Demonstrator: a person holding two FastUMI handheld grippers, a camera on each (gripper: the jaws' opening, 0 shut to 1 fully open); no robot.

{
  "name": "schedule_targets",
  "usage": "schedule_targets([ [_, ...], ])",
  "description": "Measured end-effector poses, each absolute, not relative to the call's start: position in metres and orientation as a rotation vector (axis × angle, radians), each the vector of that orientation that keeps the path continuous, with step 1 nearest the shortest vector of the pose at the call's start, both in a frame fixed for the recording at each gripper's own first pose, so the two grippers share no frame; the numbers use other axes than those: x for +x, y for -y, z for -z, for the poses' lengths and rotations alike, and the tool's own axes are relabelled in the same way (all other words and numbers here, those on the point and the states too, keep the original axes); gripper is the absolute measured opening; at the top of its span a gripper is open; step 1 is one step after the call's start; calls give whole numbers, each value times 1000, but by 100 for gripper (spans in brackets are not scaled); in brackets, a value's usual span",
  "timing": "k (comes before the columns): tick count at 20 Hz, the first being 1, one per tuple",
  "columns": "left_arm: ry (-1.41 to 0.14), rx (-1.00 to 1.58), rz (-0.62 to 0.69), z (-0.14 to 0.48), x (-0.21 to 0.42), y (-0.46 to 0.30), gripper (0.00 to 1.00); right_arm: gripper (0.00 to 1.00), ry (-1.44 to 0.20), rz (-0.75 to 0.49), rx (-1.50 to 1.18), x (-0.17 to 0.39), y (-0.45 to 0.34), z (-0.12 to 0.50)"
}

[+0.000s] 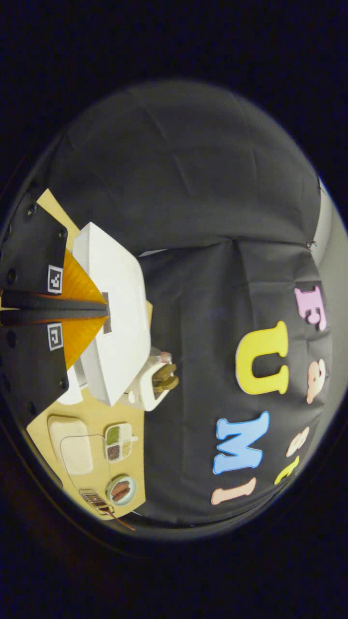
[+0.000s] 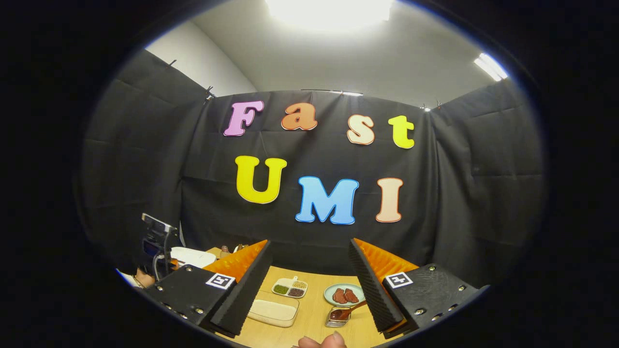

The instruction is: Close the left gripper, press the button to open the rice cooker; take a wooden spoon from the chopstick holder with the right hand, scoop a spoonful of rice and pour it into the rice cooker, then put the wooden spoon back into the chopstick holder.

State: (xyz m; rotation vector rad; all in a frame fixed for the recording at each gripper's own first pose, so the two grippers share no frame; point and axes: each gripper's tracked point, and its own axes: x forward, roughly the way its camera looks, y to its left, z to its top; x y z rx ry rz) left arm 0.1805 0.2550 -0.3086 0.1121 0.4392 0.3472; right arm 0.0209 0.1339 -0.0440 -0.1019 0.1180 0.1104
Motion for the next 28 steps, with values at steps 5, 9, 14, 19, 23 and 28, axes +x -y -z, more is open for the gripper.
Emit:
schedule_targets([
  [5,-305,28,-279,242,133,-225,8,97,-126,-101,-100,16,-135,47],
  [9,-274,-18,-240,210,102,-217,6,97,-167,-51,-38,16,-121,61],
  [14,-256,-67,-248,189,69,-220,8,97,-209,16,-2,16,-78,85],
  [19,-245,-74,-325,177,39,-212,7,97,-278,19,79,34,-35,139],
  [23,-238,-77,-351,165,16,-171,5,99,-310,12,147,59,4,184],
  [28,-256,-21,-373,162,-16,-122,22,99,-354,-2,182,86,44,243],
])
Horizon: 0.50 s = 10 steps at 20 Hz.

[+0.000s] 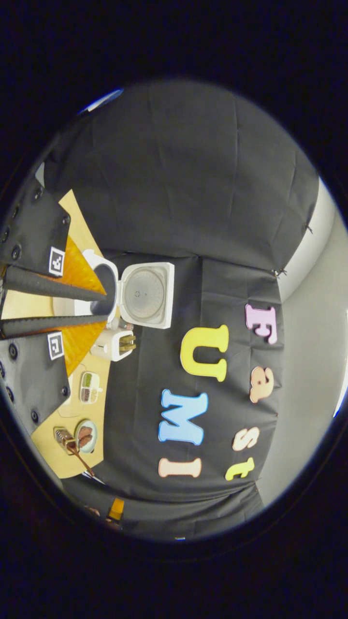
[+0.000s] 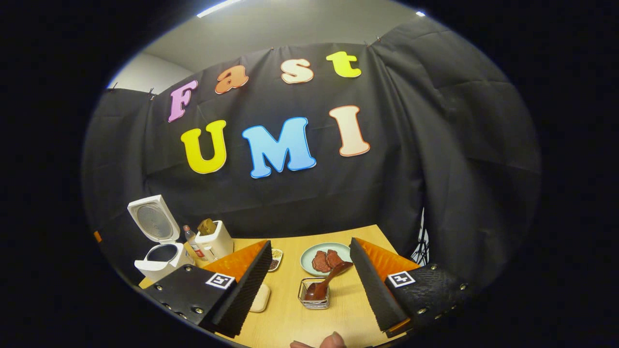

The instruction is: Close the left gripper, press the button to open the rice cooker; take a wooden spoon from the chopstick holder with the right hand, scoop a spoonful of rice and pour it into the rice cooker, then put the wooden spoon back into the chopstick holder.

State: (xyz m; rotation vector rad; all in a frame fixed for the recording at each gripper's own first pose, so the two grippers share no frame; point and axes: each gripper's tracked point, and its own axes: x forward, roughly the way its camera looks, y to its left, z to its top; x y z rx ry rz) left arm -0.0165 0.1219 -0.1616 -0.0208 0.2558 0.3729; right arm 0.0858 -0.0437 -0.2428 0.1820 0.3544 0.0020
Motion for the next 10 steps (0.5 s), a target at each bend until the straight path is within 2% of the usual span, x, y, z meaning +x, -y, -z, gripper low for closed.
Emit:
schedule_targets([
  [1,-253,-1,-381,159,-22,-115,30,99,-365,-3,194,89,49,254],
  [3,-238,36,-387,148,-30,-99,31,99,-385,-2,211,98,59,276],
  [5,-220,89,-389,140,-36,-82,45,99,-407,-1,218,107,65,300],
  [7,-226,123,-371,138,-39,-65,66,99,-421,-4,219,115,68,320],
  [10,-230,149,-382,134,-54,-54,76,99,-461,-17,189,126,65,351],
])
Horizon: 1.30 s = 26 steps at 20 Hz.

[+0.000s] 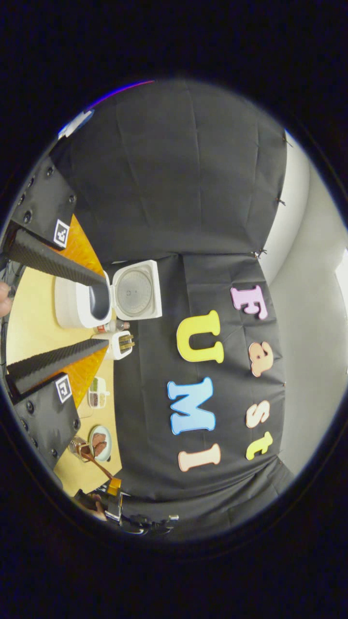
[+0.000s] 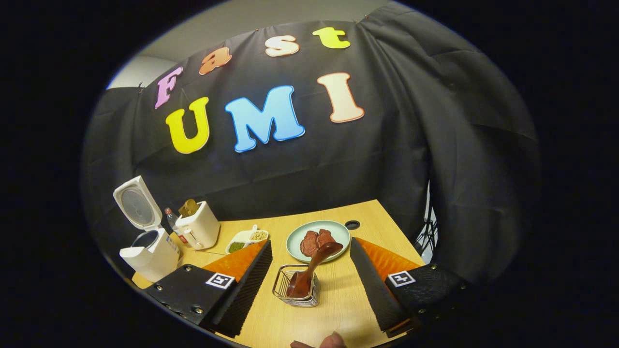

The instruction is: Close the left gripper, press the button to open the rice cooker; take a wooden spoon from the chopstick holder with the right hand, scoop a spoonful of rice and pour it into the rice cooker, then put the wooden spoon back into the chopstick holder.

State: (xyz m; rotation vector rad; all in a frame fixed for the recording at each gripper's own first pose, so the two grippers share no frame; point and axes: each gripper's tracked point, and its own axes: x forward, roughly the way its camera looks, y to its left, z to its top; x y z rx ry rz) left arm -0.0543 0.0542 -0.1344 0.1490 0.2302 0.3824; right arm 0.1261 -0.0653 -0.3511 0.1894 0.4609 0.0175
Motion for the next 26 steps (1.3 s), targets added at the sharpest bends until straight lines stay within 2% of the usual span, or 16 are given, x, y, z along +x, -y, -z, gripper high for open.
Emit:
schedule_targets([
  [2,-264,138,-380,144,-64,-48,83,99,-475,-12,206,133,67,368],
  [10,-376,160,-370,179,-94,-38,84,99,-551,0,298,155,59,434],
  [15,-388,187,-361,179,-95,-27,84,99,-595,0,350,175,48,459],
  [16,-386,196,-366,177,-98,-28,84,94,-599,14,354,181,50,464],
  [19,-383,200,-400,176,-110,-35,85,89,-639,42,349,184,52,479],
  [20,-387,197,-414,178,-117,-38,84,73,-658,47,350,182,54,484],
  [22,-384,193,-441,176,-126,-45,83,54,-659,64,352,185,55,479],
  [24,-382,186,-462,174,-135,-51,83,53,-654,71,350,189,54,473],
  [26,-382,173,-487,176,-143,-60,84,23,-676,53,363,191,45,478],
])
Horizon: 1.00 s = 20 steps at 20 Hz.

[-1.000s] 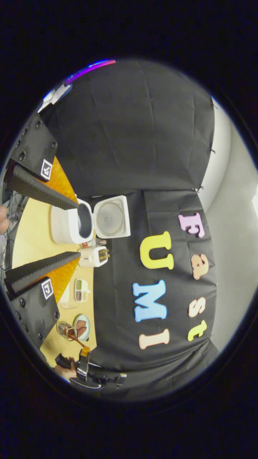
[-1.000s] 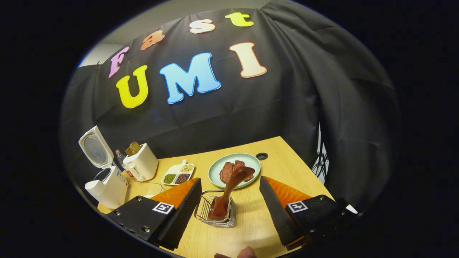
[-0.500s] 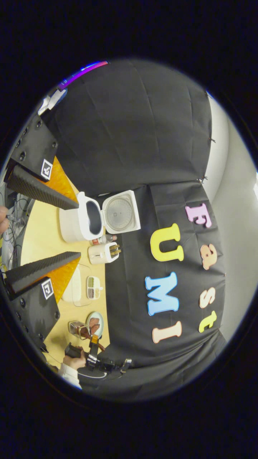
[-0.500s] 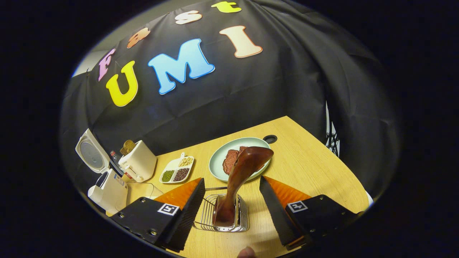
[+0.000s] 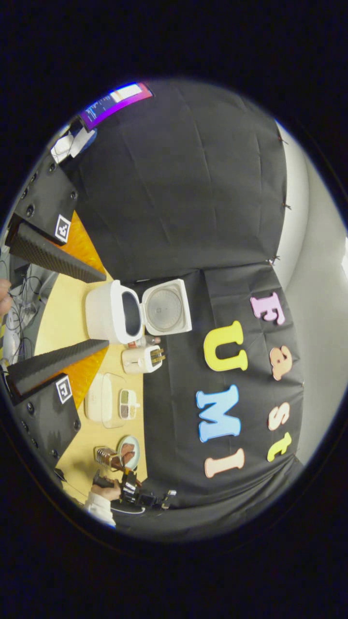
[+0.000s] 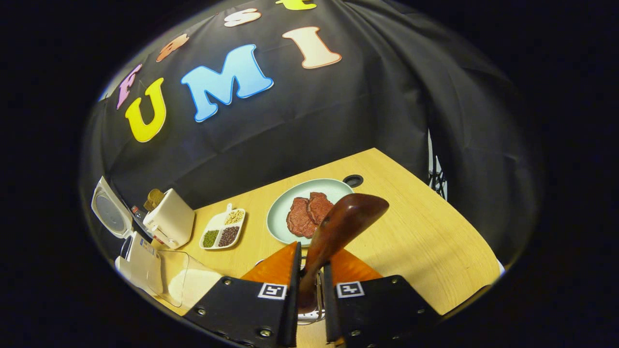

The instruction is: Close the left gripper, press the button to open the rice cooker; take a wooden spoon from the chopstick holder with the right hand, scoop a spoonful of rice and pour it into the rice cooker, then put the wooden spoon back into the chopstick holder.

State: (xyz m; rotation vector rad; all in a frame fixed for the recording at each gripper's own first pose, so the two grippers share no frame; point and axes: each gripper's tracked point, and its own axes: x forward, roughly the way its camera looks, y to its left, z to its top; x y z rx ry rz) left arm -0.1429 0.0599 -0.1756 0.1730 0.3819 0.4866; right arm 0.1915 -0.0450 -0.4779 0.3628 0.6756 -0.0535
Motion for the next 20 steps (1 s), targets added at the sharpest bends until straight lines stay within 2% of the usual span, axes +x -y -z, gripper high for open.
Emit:
schedule_targets([
  [1,-378,165,-499,173,-145,-64,84,23,-682,59,364,190,42,476],
  [4,-351,167,-522,164,-153,-71,84,14,-698,60,383,190,41,472],
  [20,-297,87,-504,172,-145,-90,84,14,-596,-1,234,193,40,374],
])
